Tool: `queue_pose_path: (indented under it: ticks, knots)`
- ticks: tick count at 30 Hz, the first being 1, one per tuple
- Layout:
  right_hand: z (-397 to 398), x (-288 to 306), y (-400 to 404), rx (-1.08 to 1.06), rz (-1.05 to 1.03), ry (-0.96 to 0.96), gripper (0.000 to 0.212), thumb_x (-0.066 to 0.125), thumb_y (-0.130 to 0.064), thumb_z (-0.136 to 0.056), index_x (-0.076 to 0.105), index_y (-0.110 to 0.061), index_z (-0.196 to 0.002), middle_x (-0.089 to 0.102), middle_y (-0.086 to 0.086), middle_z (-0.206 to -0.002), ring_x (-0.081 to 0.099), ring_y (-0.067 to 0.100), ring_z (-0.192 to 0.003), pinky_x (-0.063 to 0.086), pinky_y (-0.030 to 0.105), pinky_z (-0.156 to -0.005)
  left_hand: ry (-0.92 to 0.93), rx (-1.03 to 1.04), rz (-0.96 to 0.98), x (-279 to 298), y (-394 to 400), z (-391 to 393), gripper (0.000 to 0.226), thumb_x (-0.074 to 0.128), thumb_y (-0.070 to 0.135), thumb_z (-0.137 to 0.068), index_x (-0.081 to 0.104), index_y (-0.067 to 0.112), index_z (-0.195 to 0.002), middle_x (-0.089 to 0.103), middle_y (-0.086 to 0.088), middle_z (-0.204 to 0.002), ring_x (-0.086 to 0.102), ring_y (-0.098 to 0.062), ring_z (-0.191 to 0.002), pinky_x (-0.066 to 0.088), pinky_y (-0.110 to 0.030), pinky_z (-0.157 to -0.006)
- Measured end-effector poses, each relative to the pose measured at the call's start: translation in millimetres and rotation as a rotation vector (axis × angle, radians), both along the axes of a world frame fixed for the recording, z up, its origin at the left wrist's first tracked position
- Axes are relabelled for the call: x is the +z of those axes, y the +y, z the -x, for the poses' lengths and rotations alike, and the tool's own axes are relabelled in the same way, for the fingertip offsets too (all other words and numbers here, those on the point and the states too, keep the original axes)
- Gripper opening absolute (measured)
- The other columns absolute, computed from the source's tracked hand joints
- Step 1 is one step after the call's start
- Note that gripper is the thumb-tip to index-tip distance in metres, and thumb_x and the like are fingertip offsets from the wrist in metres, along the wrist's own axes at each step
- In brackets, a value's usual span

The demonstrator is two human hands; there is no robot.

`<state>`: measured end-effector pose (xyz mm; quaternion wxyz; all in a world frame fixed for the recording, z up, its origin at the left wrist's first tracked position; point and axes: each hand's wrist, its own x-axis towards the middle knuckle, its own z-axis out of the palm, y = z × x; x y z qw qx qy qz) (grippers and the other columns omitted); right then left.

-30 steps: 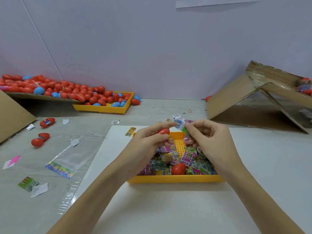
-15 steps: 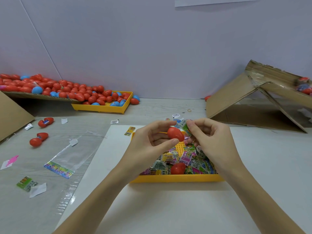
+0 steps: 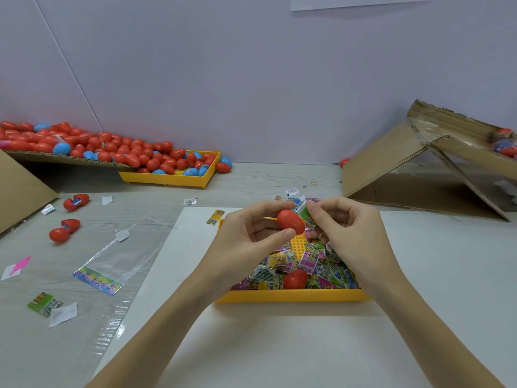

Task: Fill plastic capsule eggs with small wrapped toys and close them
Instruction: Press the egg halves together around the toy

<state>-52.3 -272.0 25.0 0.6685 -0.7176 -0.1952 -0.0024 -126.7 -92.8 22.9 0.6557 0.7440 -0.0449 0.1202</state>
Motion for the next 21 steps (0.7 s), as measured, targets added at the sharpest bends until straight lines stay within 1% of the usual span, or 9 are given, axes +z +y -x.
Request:
queue_pose_path:
  ticks: [3,7,12,15,21]
  knots:
    - [2.7,2.1,0.8,0.017,0.001,-0.002,0.029,0.071,-0.046,-0.084,0.077,-0.018,-0.090,0.076,-0.001,-0.072,0.071,0.009,-0.060,0.050,0.013,-0.056,0.004,0.006,-0.005,-0.5,0.0,-0.4,0.041,0.078,0.011,-0.089,0.070,0.022,-0.128,0.078,0.001,-0.111,0.074,-0.015,-0.106,0.058,-0.022,-0.089]
    - [1.8,1.2,0.7,0.000,0.021,0.010,0.021,0.071,-0.039,-0.092,0.077,-0.019,-0.093,0.078,-0.002,-0.078,0.075,0.014,-0.067,0.055,0.016,-0.059,0.009,0.000,-0.019,-0.3,0.5,0.1,0.042,0.078,0.010,-0.090,0.070,0.022,-0.129,0.078,0.002,-0.111,0.074,-0.014,-0.105,0.058,-0.021,-0.089]
    - [1.9,0.7,0.9,-0.022,0.027,0.020,0.019,0.071,-0.038,-0.094,0.077,-0.020,-0.092,0.078,-0.002,-0.078,0.075,0.014,-0.068,0.053,0.015,-0.058,0.020,0.003,-0.039,-0.9,0.1,0.1,0.044,0.078,0.011,-0.090,0.069,0.021,-0.131,0.077,0.001,-0.113,0.074,-0.015,-0.106,0.059,-0.026,-0.092]
    - [2.0,0.8,1.1,-0.026,0.033,0.020,0.020,0.070,-0.039,-0.094,0.077,-0.020,-0.092,0.078,-0.002,-0.078,0.074,0.014,-0.067,0.053,0.015,-0.058,0.020,0.006,-0.046,-1.0,0.2,0.1,0.045,0.078,0.011,-0.089,0.069,0.022,-0.131,0.077,0.001,-0.113,0.074,-0.015,-0.106,0.059,-0.026,-0.092]
    - [2.2,0.6,1.4,-0.046,0.042,0.015,0.028,0.069,-0.044,-0.094,0.076,-0.019,-0.084,0.076,0.001,-0.072,0.073,0.015,-0.066,0.055,0.017,-0.060,0.028,0.002,-0.044,-1.5,0.0,0.2,0.045,0.079,0.010,-0.089,0.069,0.021,-0.132,0.077,0.001,-0.113,0.074,-0.015,-0.105,0.059,-0.027,-0.093]
